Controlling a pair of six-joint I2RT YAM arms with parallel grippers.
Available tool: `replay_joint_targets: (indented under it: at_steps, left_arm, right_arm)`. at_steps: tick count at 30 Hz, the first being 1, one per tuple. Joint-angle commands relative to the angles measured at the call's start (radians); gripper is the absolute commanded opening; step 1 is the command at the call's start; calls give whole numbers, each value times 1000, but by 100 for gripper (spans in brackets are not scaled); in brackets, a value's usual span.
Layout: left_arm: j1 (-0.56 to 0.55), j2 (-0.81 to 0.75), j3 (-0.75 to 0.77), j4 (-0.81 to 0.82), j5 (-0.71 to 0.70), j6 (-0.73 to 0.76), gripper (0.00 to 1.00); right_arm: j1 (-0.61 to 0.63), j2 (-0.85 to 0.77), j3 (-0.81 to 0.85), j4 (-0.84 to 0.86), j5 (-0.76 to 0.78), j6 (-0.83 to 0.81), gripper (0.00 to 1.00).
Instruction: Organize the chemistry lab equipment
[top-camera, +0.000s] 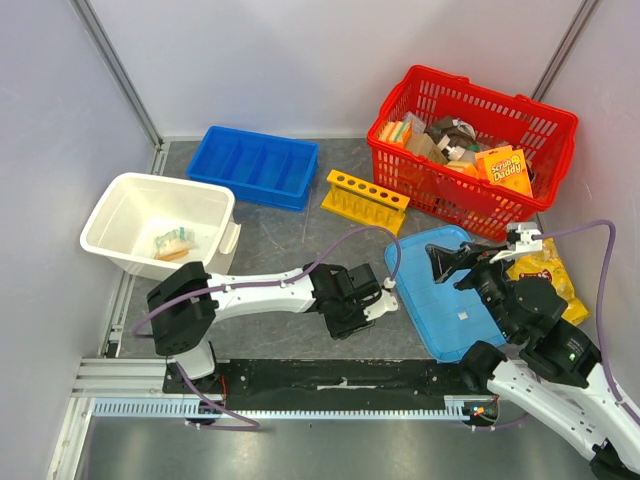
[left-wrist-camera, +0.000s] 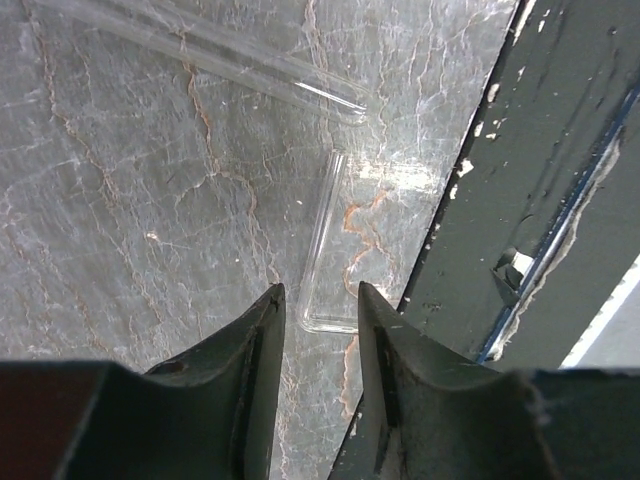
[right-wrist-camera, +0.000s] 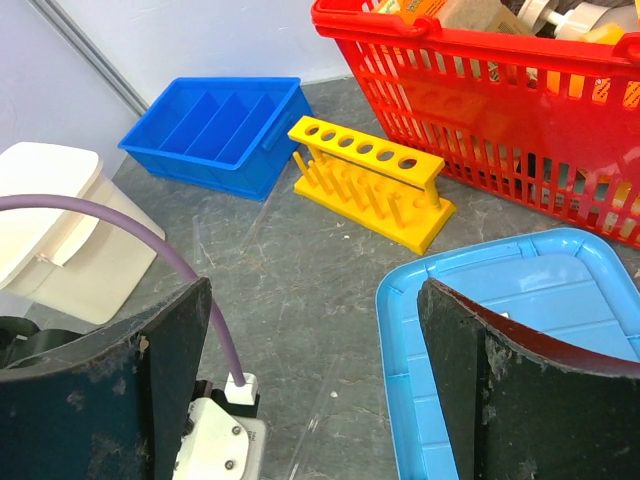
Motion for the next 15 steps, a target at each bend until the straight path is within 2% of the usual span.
replay_joint_targets:
  at_steps: [1, 15]
  left_arm:
    - [0, 19, 18, -4, 10, 58, 42]
    - [-2, 48, -71, 48, -10, 50, 42]
  right_arm:
    - [3, -22, 30, -15, 31, 2, 91]
    - [3, -40, 41, -24, 62, -4, 91]
